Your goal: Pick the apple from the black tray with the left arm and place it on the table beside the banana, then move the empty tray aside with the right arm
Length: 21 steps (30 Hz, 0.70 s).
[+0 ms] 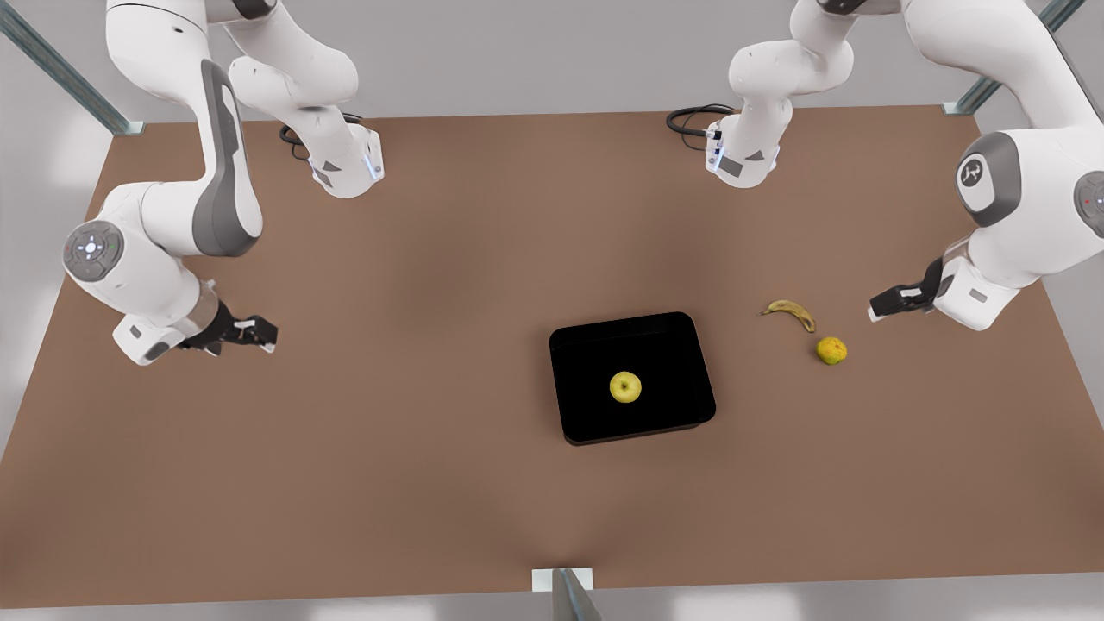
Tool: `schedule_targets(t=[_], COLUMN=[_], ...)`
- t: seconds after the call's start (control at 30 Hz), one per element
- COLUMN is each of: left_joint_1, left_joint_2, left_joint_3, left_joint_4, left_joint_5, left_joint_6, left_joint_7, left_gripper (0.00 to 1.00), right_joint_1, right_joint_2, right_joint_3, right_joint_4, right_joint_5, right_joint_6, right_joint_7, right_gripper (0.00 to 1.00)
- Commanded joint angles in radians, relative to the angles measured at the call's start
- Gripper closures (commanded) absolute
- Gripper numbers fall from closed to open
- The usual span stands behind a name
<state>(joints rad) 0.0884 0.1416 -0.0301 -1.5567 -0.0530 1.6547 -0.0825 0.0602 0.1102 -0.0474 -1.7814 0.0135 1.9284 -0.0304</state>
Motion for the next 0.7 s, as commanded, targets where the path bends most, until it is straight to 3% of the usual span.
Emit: schedule_targets(t=[0.0,0.07,0.13,0.27,0.37,0.43,0.53,0.67], left_joint_1=[-0.001,-0.003,-0.062,-0.314,-0.487,-0.495,-0.490,-0.541], left_joint_2=[0.000,0.000,0.044,0.093,0.233,0.326,0.564,0.615], left_joint_3=[-0.001,-0.001,-0.076,-0.082,-0.082,-0.073,-0.037,-0.044], left_joint_4=[0.000,0.004,-0.008,0.036,0.152,0.156,0.343,0.343], left_joint_5=[-0.010,-0.027,-0.016,-0.021,0.015,0.045,0.087,0.085], left_joint_6=[0.020,0.022,0.033,0.063,0.079,0.184,0.281,0.402], left_joint_7=[0.056,-0.029,-0.059,-0.244,-0.569,-0.602,-0.611,-0.806], left_gripper=[0.00,0.00,0.00,0.00,0.00,0.00,0.00,0.00], right_joint_1=[0.003,0.003,0.003,0.003,0.003,0.003,0.003,0.001], right_joint_2=[-0.001,-0.003,-0.032,-0.043,-0.038,-0.038,-0.038,-0.034], right_joint_3=[0.000,0.003,0.043,0.118,0.135,0.135,0.138,0.138], right_joint_4=[0.000,0.019,0.056,0.096,0.094,0.096,0.096,0.106], right_joint_5=[-0.001,-0.001,-0.003,-0.024,-0.026,-0.026,-0.058,-0.110], right_joint_6=[0.063,0.043,-0.058,-0.150,-0.152,-0.157,-0.158,-0.184], right_joint_7=[-0.005,-0.003,0.001,0.007,0.044,0.044,0.049,0.075], right_gripper=[0.00,0.00,0.00,0.00,0.00,0.00,0.00,0.00])
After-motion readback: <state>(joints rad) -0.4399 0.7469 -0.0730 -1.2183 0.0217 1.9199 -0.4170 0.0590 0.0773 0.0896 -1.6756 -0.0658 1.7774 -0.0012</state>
